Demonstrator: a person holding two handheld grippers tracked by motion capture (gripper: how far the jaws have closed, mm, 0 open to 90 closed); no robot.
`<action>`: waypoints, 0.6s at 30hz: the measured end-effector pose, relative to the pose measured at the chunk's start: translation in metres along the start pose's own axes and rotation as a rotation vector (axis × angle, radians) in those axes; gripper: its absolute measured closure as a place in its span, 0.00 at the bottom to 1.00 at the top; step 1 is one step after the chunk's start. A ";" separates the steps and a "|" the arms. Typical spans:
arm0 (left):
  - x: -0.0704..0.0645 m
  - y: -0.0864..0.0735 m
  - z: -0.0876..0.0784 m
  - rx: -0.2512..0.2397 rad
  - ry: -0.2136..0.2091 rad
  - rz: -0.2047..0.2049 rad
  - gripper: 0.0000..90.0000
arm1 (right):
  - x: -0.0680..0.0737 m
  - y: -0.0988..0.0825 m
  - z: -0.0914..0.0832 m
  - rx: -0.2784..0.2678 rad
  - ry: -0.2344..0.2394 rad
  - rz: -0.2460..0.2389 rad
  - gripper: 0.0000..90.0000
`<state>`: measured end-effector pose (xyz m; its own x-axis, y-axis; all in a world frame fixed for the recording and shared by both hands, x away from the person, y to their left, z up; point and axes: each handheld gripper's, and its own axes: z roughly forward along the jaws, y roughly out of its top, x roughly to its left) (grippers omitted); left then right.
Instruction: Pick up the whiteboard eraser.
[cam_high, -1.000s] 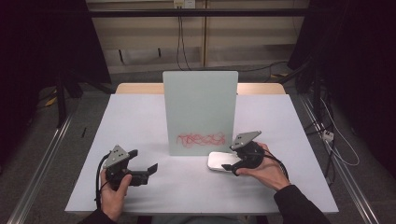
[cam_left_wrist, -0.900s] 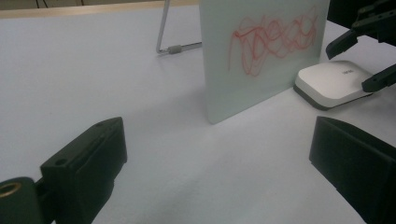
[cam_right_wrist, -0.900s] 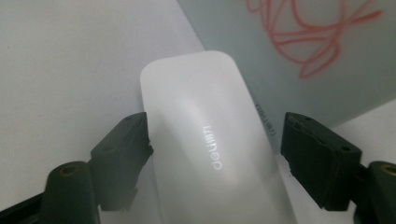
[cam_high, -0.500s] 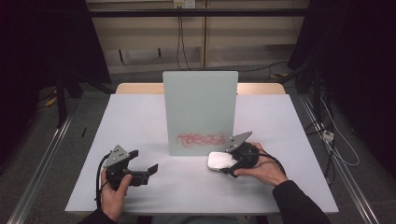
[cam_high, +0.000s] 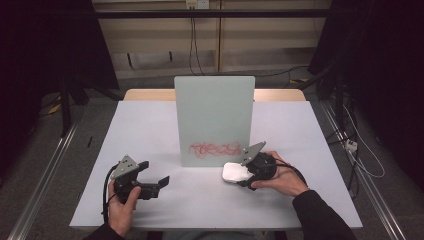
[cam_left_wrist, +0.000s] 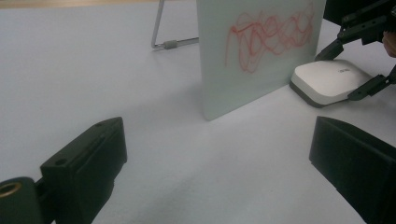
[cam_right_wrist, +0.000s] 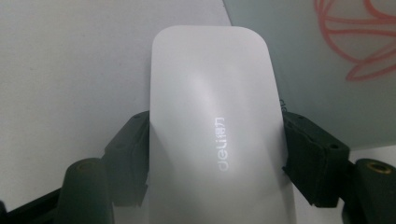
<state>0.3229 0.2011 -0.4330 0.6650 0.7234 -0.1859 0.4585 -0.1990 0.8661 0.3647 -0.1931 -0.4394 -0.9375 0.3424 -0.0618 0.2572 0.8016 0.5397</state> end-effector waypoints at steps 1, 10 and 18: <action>0.000 0.000 0.000 0.000 0.000 0.001 0.04 | 0.000 0.000 -0.001 0.001 0.004 -0.004 0.34; 0.001 0.000 0.000 0.004 -0.003 0.003 0.04 | 0.003 0.001 -0.002 0.001 0.014 -0.017 0.35; 0.001 0.000 -0.001 0.006 -0.003 0.000 0.05 | 0.005 0.001 -0.012 -0.048 -0.017 -0.006 0.35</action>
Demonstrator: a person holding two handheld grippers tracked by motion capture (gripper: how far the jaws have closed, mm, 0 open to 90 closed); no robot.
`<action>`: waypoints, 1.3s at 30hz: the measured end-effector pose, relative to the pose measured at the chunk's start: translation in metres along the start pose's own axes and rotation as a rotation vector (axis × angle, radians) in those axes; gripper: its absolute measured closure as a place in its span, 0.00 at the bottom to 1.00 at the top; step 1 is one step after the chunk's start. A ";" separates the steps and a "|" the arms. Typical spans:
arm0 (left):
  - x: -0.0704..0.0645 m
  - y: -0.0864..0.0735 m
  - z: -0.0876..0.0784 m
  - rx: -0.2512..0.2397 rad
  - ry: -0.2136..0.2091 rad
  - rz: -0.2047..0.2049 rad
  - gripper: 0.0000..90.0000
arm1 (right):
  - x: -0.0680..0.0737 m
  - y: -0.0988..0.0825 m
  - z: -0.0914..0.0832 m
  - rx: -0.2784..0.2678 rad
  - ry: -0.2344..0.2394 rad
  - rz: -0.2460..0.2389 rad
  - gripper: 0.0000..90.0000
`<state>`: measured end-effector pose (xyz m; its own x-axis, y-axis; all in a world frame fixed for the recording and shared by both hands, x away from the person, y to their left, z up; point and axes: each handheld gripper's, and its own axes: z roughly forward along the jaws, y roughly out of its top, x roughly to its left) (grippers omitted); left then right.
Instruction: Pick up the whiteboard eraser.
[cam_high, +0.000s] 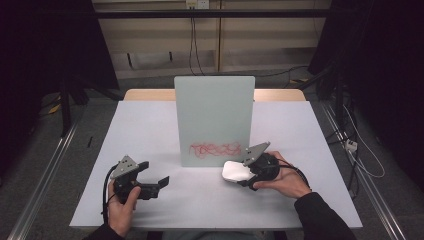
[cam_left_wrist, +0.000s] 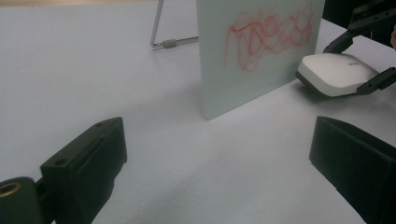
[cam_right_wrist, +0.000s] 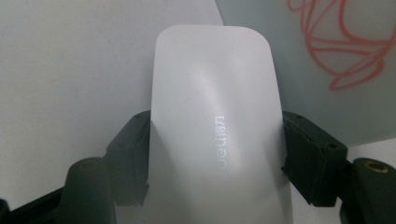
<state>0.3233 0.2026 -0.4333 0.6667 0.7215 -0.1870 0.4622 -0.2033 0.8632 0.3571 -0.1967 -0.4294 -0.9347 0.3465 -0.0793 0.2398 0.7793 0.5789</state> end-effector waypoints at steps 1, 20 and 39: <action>0.000 0.000 0.000 0.000 0.000 0.000 0.04 | 0.000 -0.001 -0.002 -0.010 -0.005 0.004 0.35; 0.003 -0.001 0.000 0.000 -0.006 -0.010 0.04 | 0.013 0.000 -0.017 -0.128 -0.125 0.022 0.35; 0.002 -0.002 -0.002 -0.001 0.002 -0.014 0.05 | 0.019 0.002 -0.021 -0.151 -0.192 0.016 0.35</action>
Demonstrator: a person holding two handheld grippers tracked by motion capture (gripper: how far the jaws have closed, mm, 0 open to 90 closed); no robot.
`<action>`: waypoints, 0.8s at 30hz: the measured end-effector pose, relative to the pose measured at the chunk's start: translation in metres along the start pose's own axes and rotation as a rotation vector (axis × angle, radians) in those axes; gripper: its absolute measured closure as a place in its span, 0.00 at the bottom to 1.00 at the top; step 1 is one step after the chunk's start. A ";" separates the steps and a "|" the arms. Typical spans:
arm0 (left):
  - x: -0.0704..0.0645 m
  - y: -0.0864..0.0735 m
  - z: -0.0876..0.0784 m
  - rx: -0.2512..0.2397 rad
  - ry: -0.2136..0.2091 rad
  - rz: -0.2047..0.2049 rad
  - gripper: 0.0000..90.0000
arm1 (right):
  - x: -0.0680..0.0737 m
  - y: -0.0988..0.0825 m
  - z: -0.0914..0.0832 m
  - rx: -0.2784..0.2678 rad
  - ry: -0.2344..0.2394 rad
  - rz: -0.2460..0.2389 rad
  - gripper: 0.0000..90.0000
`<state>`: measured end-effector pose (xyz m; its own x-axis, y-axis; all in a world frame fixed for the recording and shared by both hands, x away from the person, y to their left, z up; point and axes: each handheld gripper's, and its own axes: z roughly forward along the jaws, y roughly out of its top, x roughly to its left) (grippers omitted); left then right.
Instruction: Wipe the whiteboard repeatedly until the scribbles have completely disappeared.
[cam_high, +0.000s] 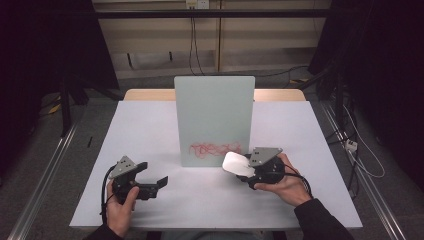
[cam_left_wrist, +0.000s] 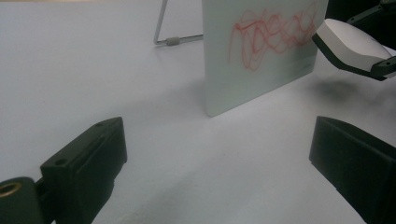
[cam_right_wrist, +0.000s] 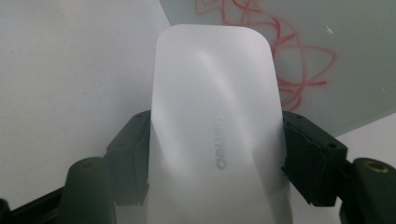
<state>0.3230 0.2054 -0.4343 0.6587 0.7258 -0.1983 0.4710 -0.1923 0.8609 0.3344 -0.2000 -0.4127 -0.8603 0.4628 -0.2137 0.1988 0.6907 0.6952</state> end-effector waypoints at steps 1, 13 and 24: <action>0.000 0.000 0.000 0.002 -0.002 0.002 0.04 | 0.001 0.000 -0.001 -0.004 -0.008 -0.005 0.35; 0.002 -0.001 0.000 0.009 -0.005 -0.004 0.04 | 0.011 0.017 -0.001 -0.049 -0.077 -0.085 0.35; 0.001 0.000 0.001 0.010 -0.009 0.003 0.04 | 0.018 0.030 0.005 -0.071 -0.161 -0.180 0.35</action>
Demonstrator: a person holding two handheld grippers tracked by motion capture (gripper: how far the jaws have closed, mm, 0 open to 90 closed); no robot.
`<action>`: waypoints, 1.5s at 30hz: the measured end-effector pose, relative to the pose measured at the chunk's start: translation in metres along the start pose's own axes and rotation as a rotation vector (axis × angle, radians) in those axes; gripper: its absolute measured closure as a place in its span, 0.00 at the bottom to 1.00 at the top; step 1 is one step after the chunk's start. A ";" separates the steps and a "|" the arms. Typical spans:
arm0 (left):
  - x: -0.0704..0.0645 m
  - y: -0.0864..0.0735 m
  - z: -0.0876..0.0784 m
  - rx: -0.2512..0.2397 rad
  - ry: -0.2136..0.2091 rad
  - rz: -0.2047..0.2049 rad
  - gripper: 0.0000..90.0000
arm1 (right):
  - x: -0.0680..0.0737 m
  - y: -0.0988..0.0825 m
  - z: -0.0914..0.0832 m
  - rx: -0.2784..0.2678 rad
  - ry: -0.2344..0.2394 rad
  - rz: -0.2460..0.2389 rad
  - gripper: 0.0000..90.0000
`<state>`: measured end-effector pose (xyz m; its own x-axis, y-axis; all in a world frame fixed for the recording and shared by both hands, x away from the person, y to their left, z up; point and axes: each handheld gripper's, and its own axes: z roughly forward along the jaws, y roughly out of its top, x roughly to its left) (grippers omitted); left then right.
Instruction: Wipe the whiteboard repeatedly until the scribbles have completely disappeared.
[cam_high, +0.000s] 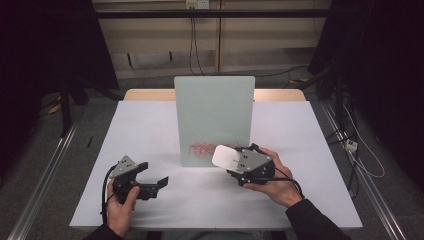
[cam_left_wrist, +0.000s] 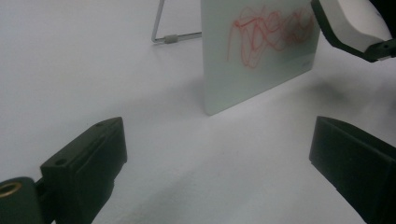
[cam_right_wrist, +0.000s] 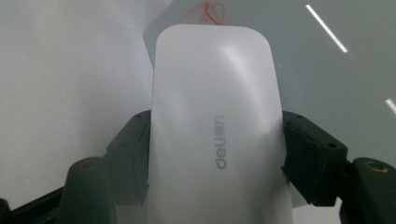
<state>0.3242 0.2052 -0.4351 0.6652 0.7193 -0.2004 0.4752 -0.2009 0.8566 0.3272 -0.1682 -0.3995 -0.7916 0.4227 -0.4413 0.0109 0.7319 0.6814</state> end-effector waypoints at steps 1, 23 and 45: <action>0.000 0.000 0.000 -0.001 0.000 0.000 0.04 | 0.001 0.001 0.001 0.008 -0.014 -0.020 0.35; -0.001 0.001 0.000 0.001 -0.008 0.004 0.04 | 0.005 -0.003 0.022 0.137 -0.148 -0.130 0.35; -0.002 0.001 0.001 0.003 -0.011 0.003 0.04 | 0.014 0.003 0.039 0.139 -0.118 -0.173 0.35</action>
<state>0.3242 0.2032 -0.4344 0.6728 0.7115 -0.2028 0.4750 -0.2053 0.8557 0.3401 -0.1386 -0.4264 -0.7125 0.3379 -0.6150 -0.0282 0.8619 0.5063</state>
